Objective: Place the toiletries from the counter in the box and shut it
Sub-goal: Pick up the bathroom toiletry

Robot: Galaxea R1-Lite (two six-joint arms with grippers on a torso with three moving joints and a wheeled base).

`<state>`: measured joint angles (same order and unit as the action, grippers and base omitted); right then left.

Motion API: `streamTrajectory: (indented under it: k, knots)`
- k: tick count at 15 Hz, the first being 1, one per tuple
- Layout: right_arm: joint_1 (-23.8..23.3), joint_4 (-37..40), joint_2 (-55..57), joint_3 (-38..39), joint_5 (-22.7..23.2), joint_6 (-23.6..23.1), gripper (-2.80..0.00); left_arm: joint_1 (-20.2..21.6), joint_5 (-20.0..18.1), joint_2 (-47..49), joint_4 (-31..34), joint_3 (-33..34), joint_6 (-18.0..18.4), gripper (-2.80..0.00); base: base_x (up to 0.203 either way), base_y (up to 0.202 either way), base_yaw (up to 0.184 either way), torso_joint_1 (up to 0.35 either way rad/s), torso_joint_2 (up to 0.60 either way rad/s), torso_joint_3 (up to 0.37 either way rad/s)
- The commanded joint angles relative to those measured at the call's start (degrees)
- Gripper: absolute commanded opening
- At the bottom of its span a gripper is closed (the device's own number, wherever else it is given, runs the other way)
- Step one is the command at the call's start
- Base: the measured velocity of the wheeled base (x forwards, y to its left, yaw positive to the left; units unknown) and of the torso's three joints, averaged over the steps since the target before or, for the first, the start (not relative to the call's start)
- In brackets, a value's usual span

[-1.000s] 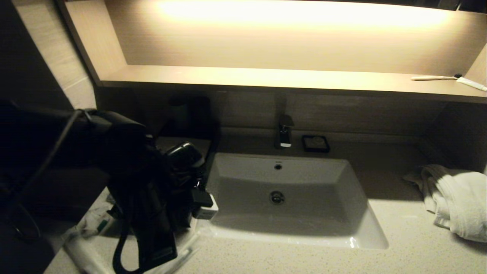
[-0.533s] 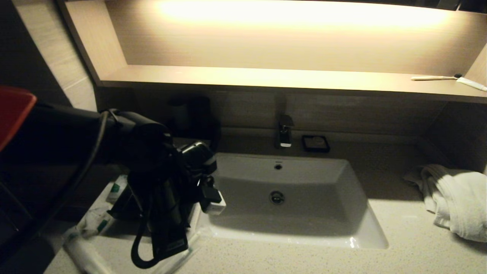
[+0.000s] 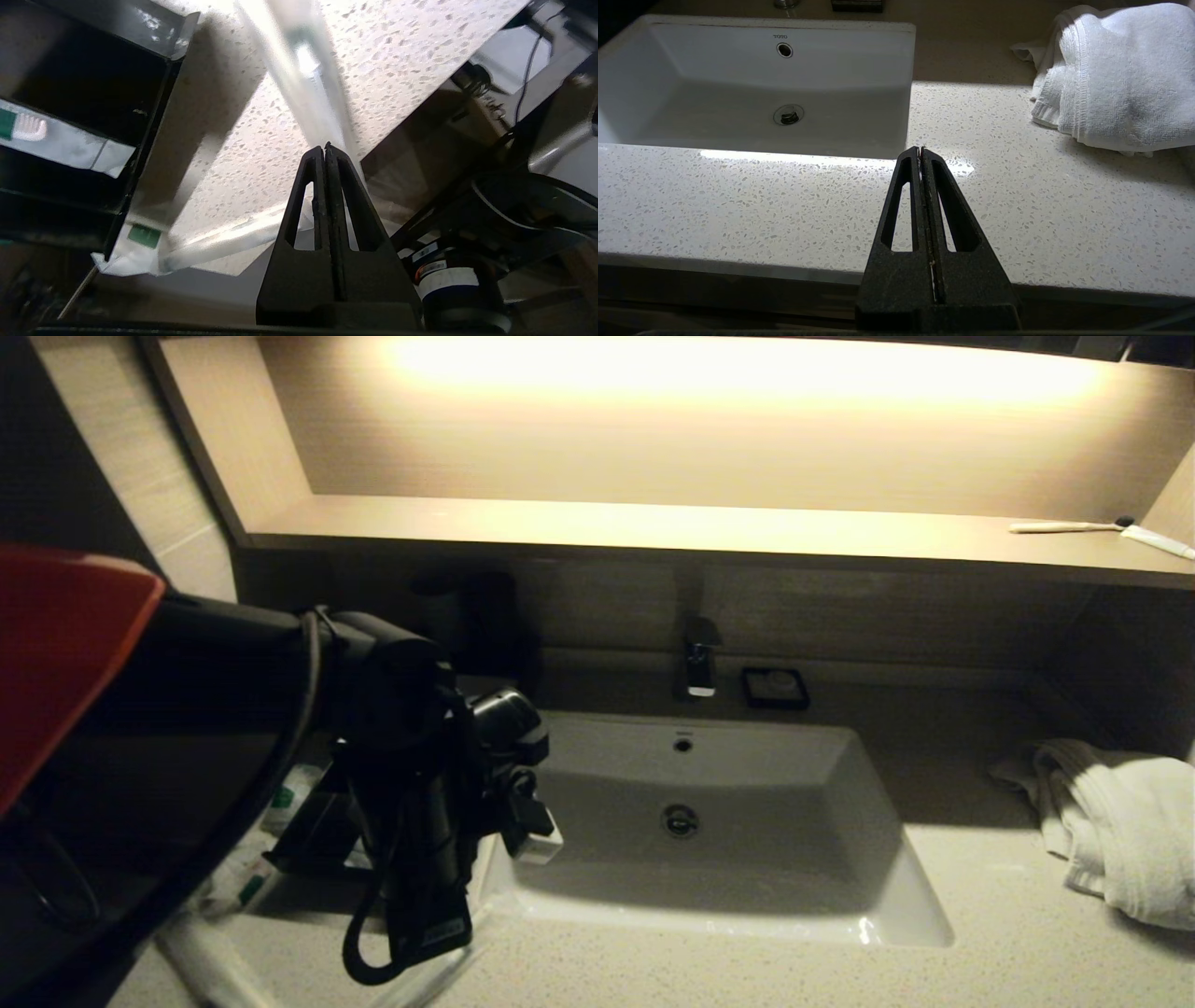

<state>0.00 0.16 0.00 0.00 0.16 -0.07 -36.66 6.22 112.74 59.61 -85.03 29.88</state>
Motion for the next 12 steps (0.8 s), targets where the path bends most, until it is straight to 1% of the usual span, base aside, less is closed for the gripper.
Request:
streamTrajectory:
  k: [1,2,8,12]
  knots:
    - [0.0,0.0,0.0,0.0,0.0,0.0,-2.80,-0.4,1.5,1.5,1.3,-1.1,-0.7,-2.80,0.000,0.000,0.000,0.000,0.00,0.000]
    - [0.0,0.0,0.0,0.0,0.0,0.0,-2.80,-0.5,2.1,1.9,1.5,-1.4,-1.7,-2.80,0.000,0.000,0.000,0.000,0.00,0.000]
    - [0.0,0.0,0.0,0.0,0.0,0.0,-2.80,-1.4,2.6,4.2,1.6,-2.3,-5.0,-2.80,0.000,0.000,0.000,0.000,0.00,0.000]
    - [0.0,0.0,0.0,0.0,0.0,0.0,-2.80,-1.7,5.2,6.2,3.2,-3.6,-7.5,-2.80,0.000,0.000,0.000,0.000,0.00,0.000]
